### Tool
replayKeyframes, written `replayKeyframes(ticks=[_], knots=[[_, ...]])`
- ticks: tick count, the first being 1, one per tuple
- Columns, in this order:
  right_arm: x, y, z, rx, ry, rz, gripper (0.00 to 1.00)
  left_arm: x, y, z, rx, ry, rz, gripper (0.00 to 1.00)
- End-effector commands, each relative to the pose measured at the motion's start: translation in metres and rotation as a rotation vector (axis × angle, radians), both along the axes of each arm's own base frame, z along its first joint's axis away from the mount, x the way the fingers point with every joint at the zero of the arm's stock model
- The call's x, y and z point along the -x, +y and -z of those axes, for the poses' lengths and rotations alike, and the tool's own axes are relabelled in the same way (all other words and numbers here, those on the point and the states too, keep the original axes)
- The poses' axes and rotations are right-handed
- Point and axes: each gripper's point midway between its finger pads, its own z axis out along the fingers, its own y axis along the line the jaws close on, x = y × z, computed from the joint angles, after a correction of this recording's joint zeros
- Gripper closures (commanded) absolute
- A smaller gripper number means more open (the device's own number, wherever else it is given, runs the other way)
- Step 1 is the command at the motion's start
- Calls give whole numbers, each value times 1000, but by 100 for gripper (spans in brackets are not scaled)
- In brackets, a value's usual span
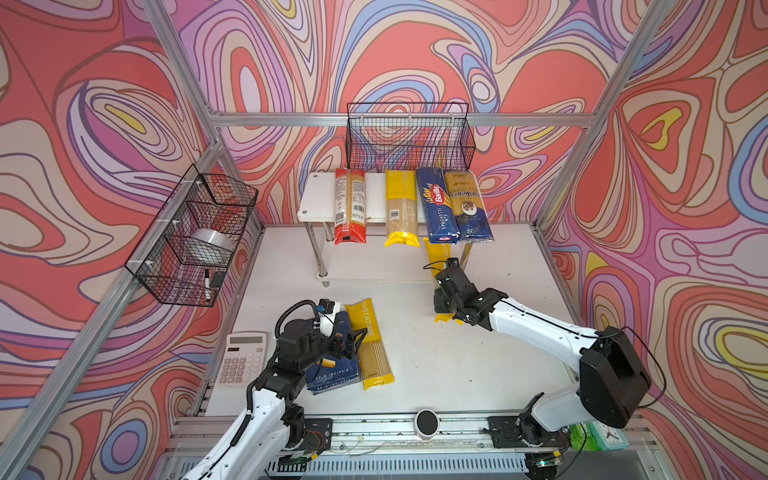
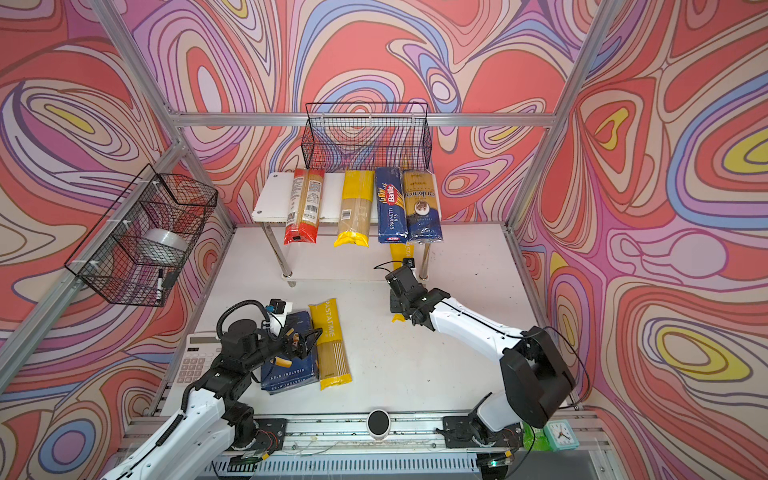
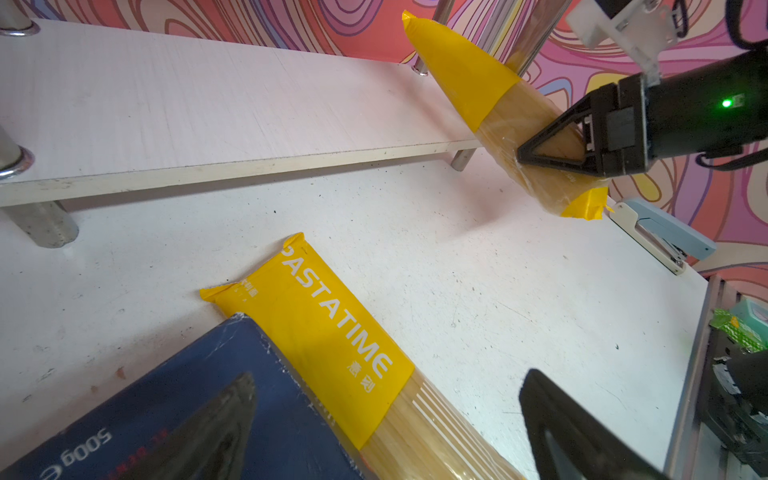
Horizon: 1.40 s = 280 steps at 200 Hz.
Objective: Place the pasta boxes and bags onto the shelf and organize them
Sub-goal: 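Carry the yellow bag toward the shelf's lower level with the right gripper, then set the yellow bag down by the shelf and open the right gripper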
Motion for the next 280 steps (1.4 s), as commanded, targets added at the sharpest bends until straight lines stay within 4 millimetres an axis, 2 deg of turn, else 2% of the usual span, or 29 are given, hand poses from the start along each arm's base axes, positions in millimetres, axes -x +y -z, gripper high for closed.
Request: replayKeyframes(ticks=[1,70,102,201,210,232,264,280], knots=[[-40,13,-57,-101,-188,37,100,-1,0,-4,8,-17,-1,0],[-72,5,-47,-119,-197,84,100,0,-1,-5,9,-19,3,0],[-83,-2,-43,-126,-200,109,100,0,-1,-6,11,-21,2,0],[-114,-10,-32,-127,-190,141,99,0,-1,-6,9,-22,2,0],[-115,-11,-32,-129,-190,147,96,0,-1,-6,10,-24,2,0],[-114,-11,-28,-134,-181,149,73,0,0,-6,10,-24,0,0],[-110,-11,-25,-145,-171,146,56,0,0,-6,9,-24,-1,0],[-108,-11,-22,-143,-158,142,51,0,0,-6,9,-25,0,0]])
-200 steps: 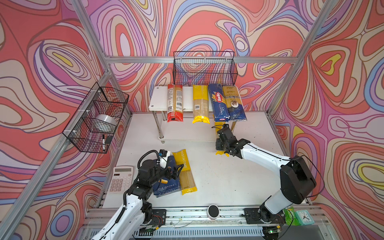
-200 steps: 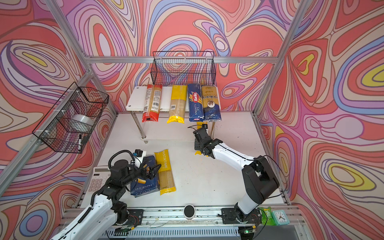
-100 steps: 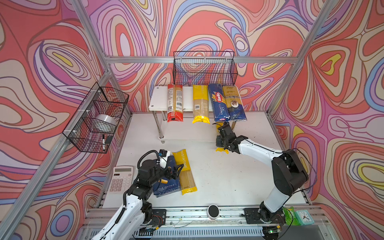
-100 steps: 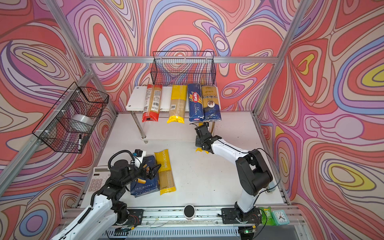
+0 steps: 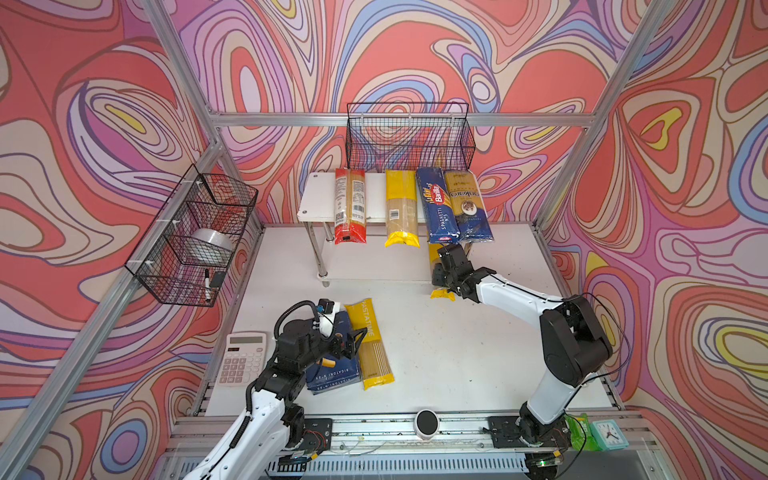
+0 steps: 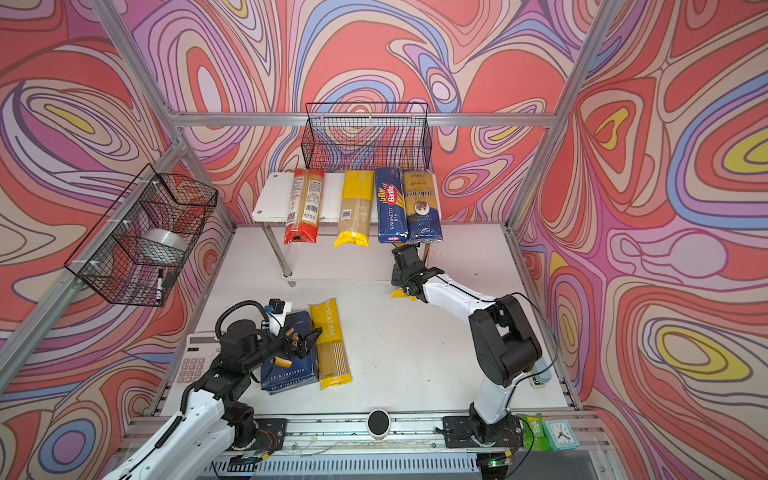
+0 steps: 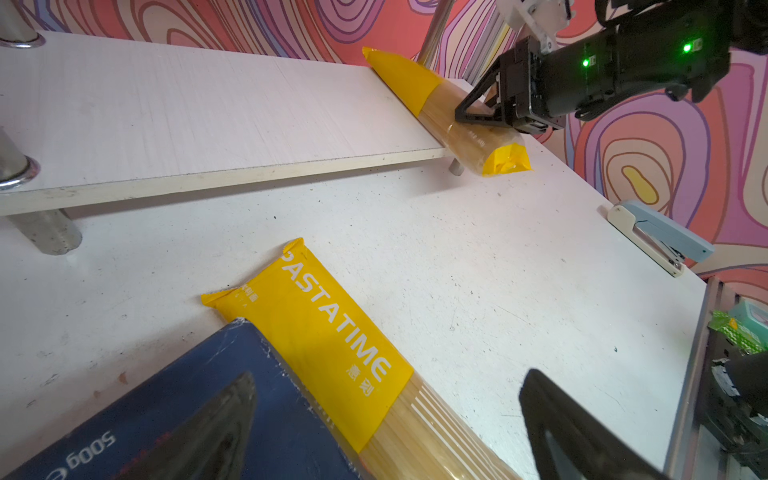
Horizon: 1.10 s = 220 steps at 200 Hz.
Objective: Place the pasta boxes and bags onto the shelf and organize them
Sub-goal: 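Set the yellow bag down by the shelf and open the right gripper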
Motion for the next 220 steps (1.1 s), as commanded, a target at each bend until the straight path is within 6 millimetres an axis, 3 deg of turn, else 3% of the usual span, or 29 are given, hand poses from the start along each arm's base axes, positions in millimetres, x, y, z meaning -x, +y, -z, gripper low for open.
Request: replayKeyframes(ticks=[1,44,87,122,151,220], knots=[[-15,2,-30,-44,-96,20,51,0,0,-2,5,-11,0,0],[0,0,-30,-66,-79,2,48,1,-1,-3,6,-14,1,0],[41,2,-36,-173,-56,-58,49,0,0,-3,7,-14,-5,0],[83,8,-46,-302,-84,-129,58,0,0,-3,6,-16,-6,0],[106,11,-39,-345,-58,-173,70,0,1,-3,5,-15,-7,0],[113,28,-7,-407,9,-205,88,-1,1,-3,5,-15,-12,0]])
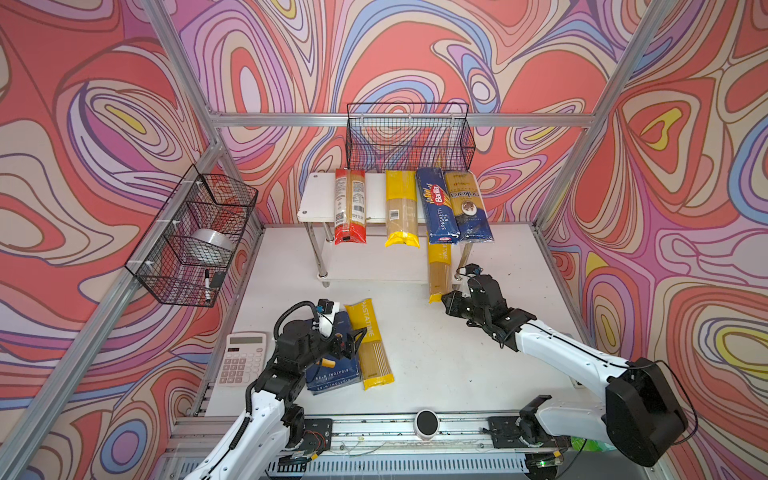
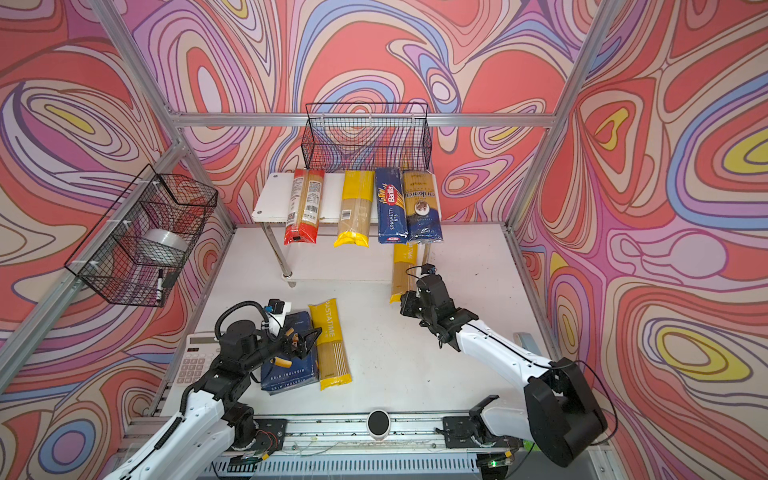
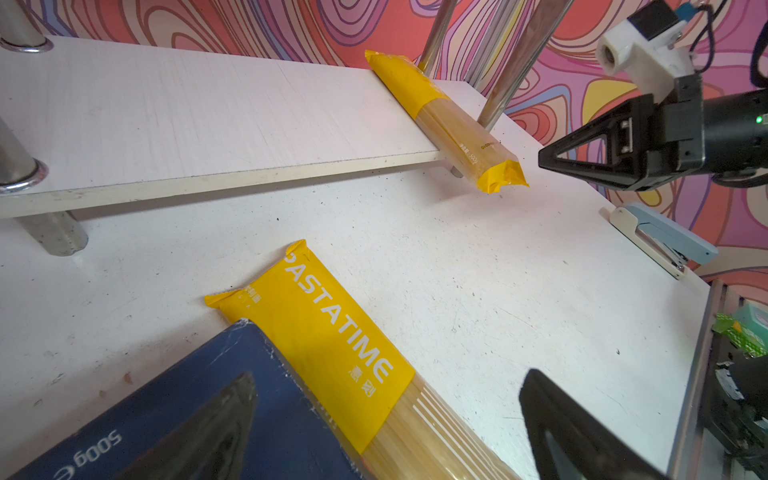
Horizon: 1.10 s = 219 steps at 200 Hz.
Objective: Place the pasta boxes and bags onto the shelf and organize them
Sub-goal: 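Set the yellow bag down by the shelf and open the right gripper, then move the right gripper to the yellow PASTATIME bag beside the blue box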
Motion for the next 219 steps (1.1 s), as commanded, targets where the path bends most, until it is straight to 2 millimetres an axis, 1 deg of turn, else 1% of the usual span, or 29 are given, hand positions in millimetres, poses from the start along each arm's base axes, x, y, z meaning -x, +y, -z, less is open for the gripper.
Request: replayKeyframes(ticks=[1,40,107,160,192,219], knots=[[0,13,9,-45,15,-29,88,0,0,-1,6,-8,-5,0],[-8,25,20,-62,31,-44,89,0,0,-2,7,-9,-5,0],[-29,28,32,-30,32,-7,88,0,0,-2,6,-9,-4,0],[-38,26,25,4,12,14,88,0,0,-2,6,-10,-5,0],[-40,19,28,73,27,14,85,0,0,-1,6,-9,-4,0],[-37,24,22,67,12,-25,85,0,0,-1,5,-9,-6,0]])
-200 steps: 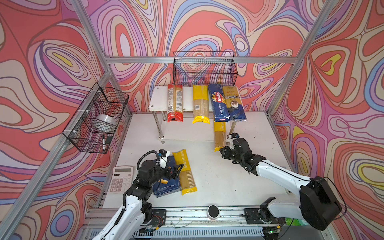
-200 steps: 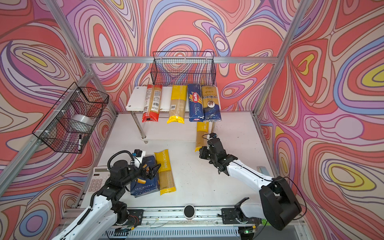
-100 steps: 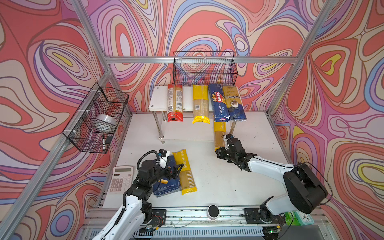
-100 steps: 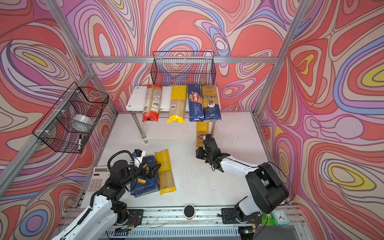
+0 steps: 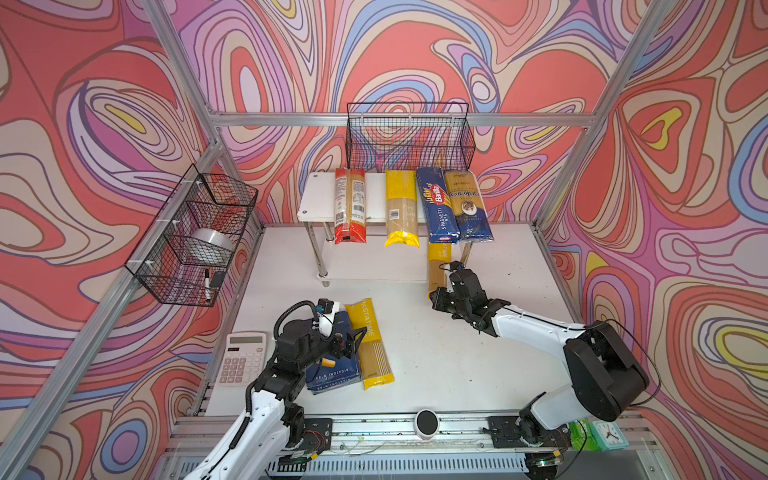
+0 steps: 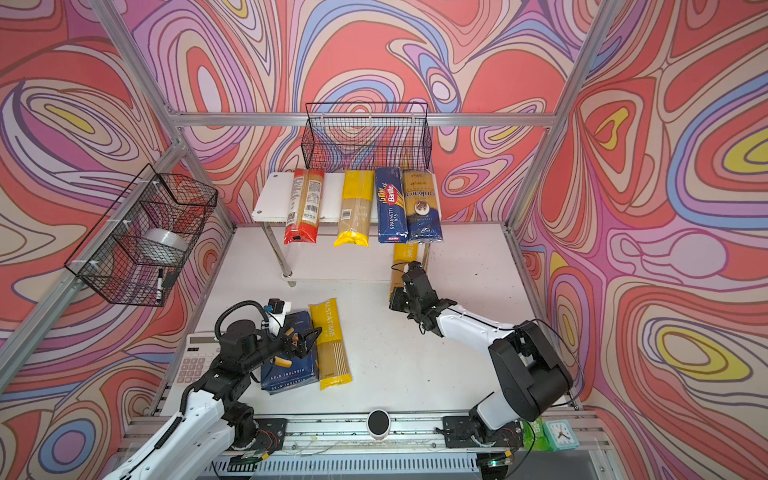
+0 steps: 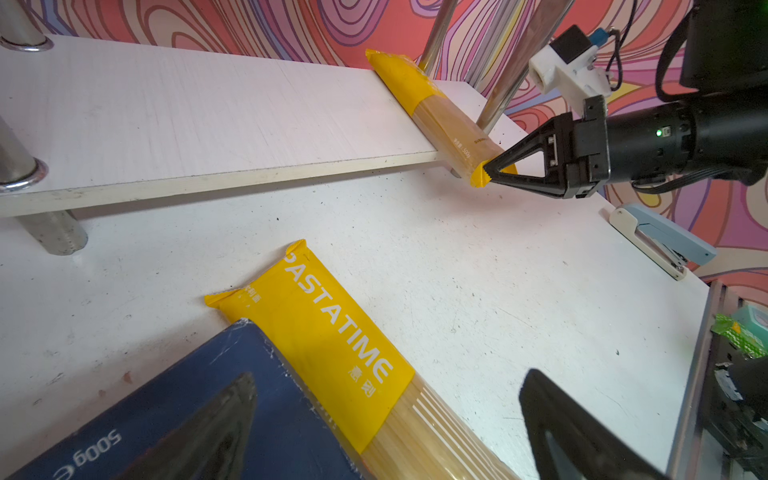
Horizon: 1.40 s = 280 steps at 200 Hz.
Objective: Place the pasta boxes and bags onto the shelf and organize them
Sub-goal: 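Move the right gripper to the yellow PASTATIME bag beside the blue box, then lower the open right gripper around the yellow PASTATIME bag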
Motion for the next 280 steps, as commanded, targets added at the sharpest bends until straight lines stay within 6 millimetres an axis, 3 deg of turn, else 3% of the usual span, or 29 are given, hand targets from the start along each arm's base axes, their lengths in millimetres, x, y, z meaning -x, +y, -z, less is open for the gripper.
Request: replayKeyframes(ticks=[1,44,96,129,155,160,180,235,280], knots=[[-4,0,-8,32,-30,-19,85,0,0,-2,4,-13,-5,0],[11,8,-26,65,-37,-86,79,-1,0,-1,4,-10,-7,0],[45,45,-54,158,-159,-222,69,-7,13,-5,-22,21,-92,0],[69,74,-46,176,-131,-317,56,-13,54,-19,-83,108,-345,0],[83,92,-42,215,-107,-371,41,-5,84,-14,-128,231,-526,0],[85,94,-42,220,-105,-379,39,-7,84,-29,-117,221,-529,0],[93,106,-41,212,-94,-413,33,-4,81,-33,-148,260,-502,0],[119,143,-20,238,-39,-502,18,-8,83,-2,-226,320,-496,0],[131,167,1,267,5,-551,15,-4,85,-6,-222,289,-501,0]])
